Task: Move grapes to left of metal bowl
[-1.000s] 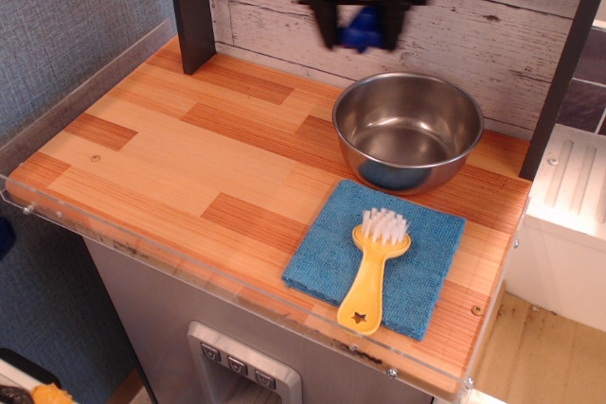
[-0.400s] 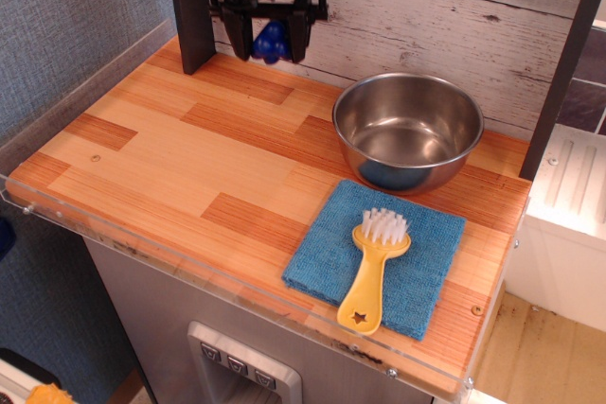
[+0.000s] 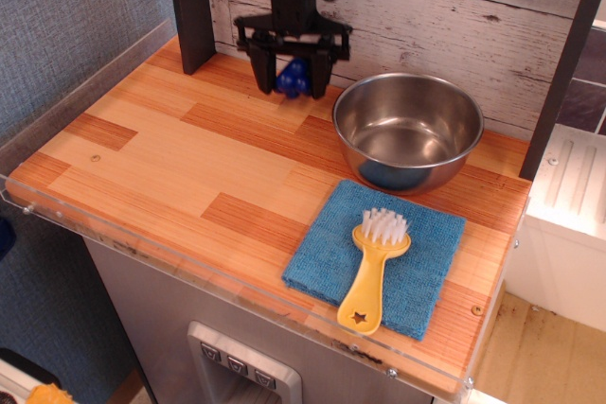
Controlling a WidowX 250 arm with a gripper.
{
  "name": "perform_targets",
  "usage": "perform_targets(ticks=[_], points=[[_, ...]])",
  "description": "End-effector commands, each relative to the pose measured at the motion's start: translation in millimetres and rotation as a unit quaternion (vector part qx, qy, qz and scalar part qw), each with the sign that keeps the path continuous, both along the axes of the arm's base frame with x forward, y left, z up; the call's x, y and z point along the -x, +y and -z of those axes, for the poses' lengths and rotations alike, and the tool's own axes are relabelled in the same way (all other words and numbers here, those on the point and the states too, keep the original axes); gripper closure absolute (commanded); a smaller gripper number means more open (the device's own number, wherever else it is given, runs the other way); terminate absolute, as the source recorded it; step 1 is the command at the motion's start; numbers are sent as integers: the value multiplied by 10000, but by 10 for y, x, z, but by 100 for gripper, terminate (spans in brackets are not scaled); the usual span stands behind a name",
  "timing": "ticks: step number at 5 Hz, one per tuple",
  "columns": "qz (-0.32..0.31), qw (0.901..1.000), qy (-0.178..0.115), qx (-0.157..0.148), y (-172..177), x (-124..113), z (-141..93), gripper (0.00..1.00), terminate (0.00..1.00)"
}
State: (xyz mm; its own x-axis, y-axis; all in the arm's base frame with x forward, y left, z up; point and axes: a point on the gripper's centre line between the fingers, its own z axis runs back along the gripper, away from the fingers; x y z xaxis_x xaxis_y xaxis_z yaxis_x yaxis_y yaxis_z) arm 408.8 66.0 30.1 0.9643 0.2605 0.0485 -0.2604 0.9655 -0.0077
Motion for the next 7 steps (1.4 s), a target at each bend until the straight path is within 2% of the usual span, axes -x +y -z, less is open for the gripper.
perform_targets(ticks=[1, 2, 3, 4, 5, 6, 7], points=[[104, 9999, -68, 15, -111, -19, -49, 100, 0], [59, 9999, -134, -24, -75, 0, -125, 0, 0], [92, 9995, -304, -28, -84, 23, -285, 0, 0], [35, 9983, -550, -167, -67, 115, -619, 0, 0], [-1, 9967, -736, -342, -60, 311, -962, 0, 0], [235, 9968, -759, -120, -140, 438, -1086, 0, 0], [677, 9954, -675, 22, -361, 448, -1043, 0, 0]])
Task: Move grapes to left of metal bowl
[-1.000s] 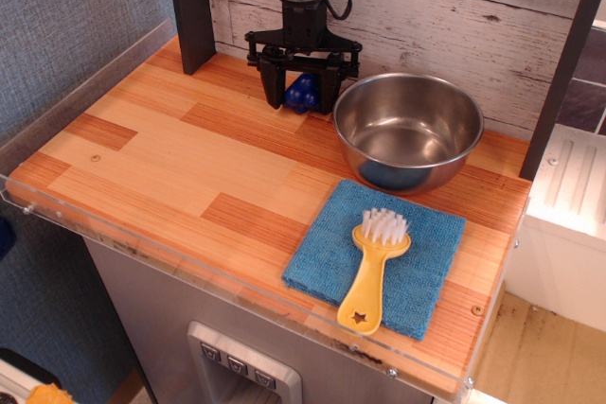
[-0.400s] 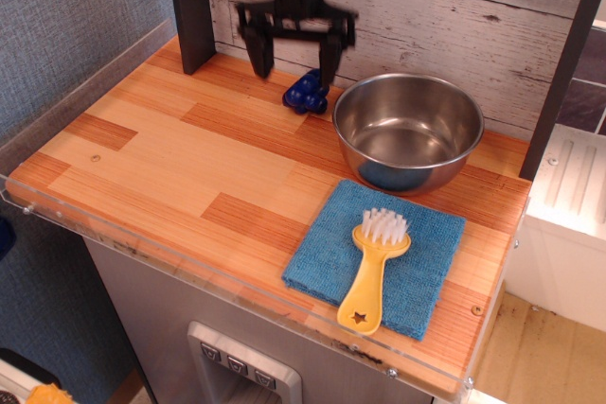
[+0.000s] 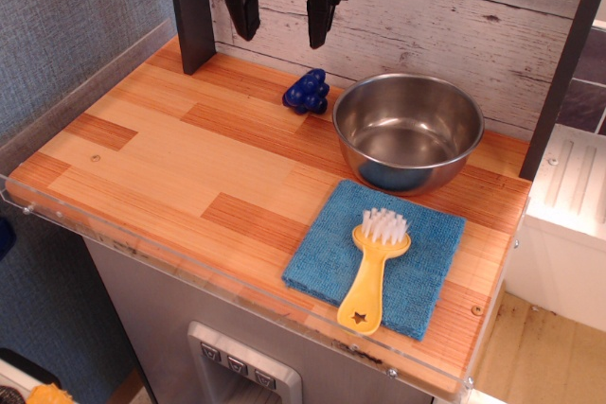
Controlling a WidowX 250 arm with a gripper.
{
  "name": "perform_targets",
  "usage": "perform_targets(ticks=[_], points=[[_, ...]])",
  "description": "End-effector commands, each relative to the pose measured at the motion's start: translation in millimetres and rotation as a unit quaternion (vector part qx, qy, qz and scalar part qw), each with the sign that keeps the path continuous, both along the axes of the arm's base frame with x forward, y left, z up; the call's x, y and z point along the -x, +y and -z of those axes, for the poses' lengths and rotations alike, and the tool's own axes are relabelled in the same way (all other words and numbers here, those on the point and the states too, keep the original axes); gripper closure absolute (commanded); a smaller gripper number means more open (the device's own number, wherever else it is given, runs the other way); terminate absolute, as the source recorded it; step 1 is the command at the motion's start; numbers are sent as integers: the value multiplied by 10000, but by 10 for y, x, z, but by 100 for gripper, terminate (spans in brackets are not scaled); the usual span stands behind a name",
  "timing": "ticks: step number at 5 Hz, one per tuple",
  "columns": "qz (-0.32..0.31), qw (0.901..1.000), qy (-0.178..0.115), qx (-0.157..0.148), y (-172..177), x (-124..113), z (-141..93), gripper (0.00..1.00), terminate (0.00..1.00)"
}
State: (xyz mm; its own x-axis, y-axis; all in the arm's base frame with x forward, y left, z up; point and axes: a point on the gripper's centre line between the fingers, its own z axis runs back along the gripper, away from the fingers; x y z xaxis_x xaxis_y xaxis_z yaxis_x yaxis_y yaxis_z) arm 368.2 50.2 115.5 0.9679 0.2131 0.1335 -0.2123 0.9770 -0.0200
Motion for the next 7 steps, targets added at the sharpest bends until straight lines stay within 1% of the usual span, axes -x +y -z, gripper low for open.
perform_targets(ticks=[1, 2, 6, 7], points=[[712, 9974, -100, 52, -297, 71, -79, 0, 0], [1056, 9937, 185, -332, -291, 150, -58, 0, 0], [1056, 9937, 185, -332, -291, 150, -58, 0, 0], [1056, 9937, 185, -332, -291, 150, -58, 0, 100]])
